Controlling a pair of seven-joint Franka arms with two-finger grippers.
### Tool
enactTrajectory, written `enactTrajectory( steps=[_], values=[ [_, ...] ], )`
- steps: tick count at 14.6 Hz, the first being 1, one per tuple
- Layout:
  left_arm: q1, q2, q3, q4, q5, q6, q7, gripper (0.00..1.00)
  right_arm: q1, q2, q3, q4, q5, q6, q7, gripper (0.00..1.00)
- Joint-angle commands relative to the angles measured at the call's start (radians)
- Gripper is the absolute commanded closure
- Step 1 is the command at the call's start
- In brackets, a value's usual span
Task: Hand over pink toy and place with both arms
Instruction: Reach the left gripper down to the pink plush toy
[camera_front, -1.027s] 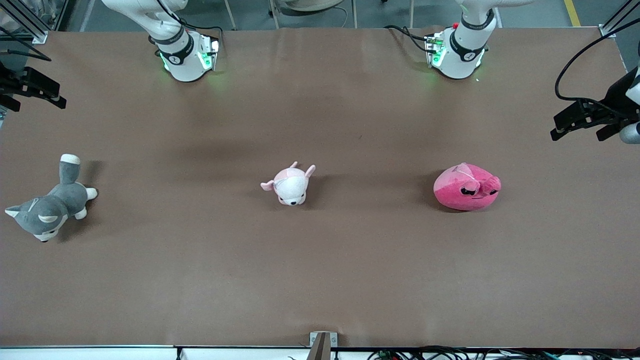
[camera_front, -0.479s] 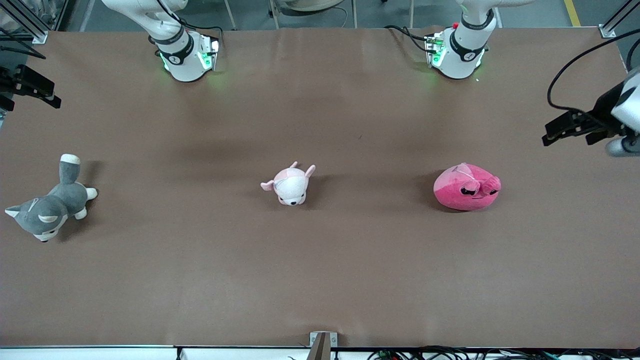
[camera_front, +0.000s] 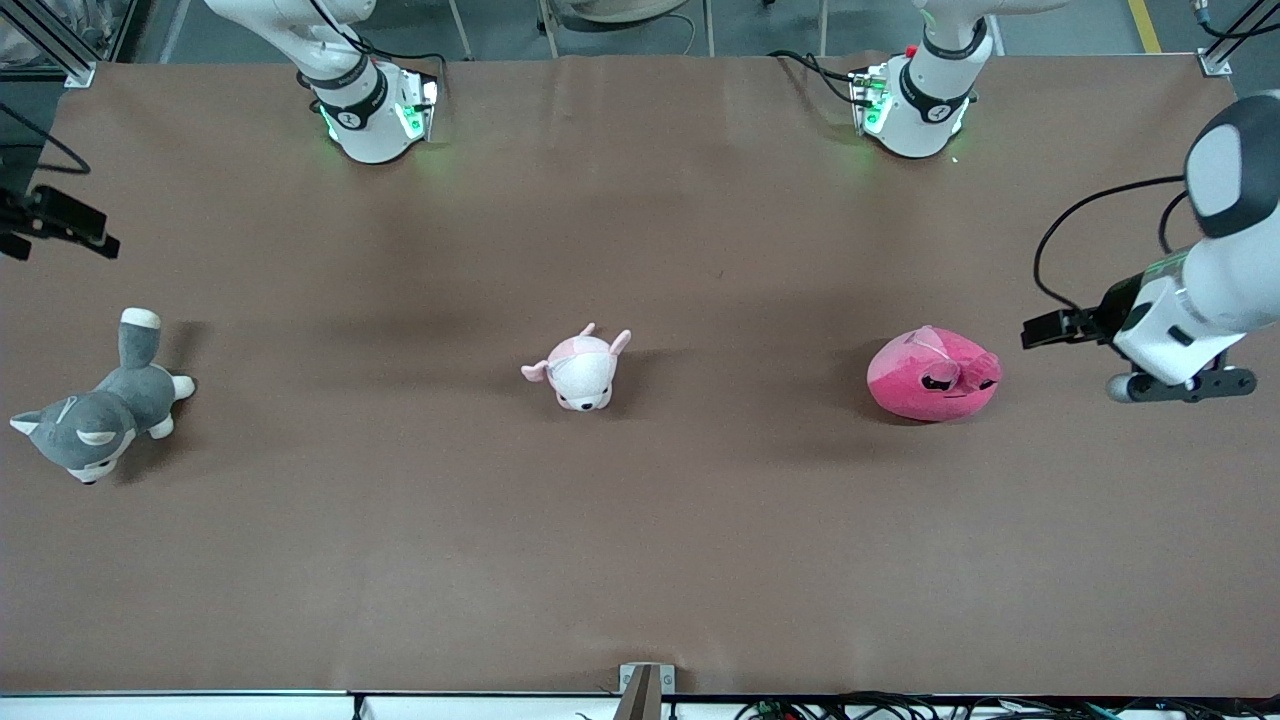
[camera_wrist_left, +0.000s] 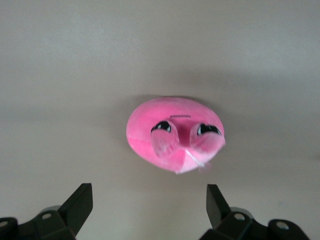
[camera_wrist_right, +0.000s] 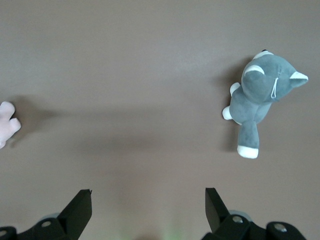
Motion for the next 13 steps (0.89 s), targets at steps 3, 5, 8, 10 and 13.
enactTrajectory(
  steps=[3,5,8,10,13],
  values=[
    [-0.001,0.023,-0.004,-0.097,-0.014,0.116,-0.048,0.0,-0.009,0.094,0.011,0.008,-0.028,0.053,-0.004,0.0],
    [-0.001,0.049,-0.004,-0.1,-0.016,0.119,-0.048,0.0,-0.004,0.094,0.011,0.003,-0.025,0.048,0.012,0.0],
    [0.001,0.072,-0.006,-0.123,-0.016,0.153,-0.048,0.0,0.004,0.093,0.012,-0.001,-0.016,0.039,0.155,0.0],
    [-0.001,0.078,-0.006,-0.15,-0.017,0.186,-0.048,0.0,0.01,0.093,0.018,-0.003,-0.013,0.039,0.242,0.0],
    [-0.002,0.095,-0.006,-0.163,-0.031,0.213,-0.049,0.03,0.063,0.093,0.02,-0.003,0.008,0.039,0.398,0.0]
  ],
)
